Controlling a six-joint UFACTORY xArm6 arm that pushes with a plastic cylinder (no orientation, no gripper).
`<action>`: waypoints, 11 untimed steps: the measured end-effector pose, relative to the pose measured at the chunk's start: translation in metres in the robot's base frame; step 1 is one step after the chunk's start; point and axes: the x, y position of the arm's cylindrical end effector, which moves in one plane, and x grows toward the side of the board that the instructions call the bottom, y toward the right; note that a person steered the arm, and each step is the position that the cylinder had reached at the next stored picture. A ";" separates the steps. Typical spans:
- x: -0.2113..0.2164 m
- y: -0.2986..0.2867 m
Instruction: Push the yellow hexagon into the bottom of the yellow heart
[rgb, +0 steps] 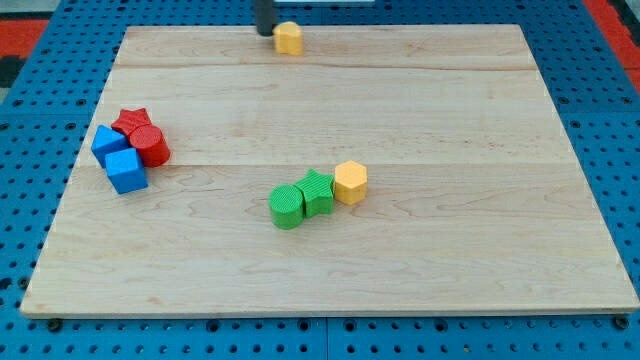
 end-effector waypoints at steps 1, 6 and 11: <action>0.023 0.029; 0.313 0.067; 0.280 0.128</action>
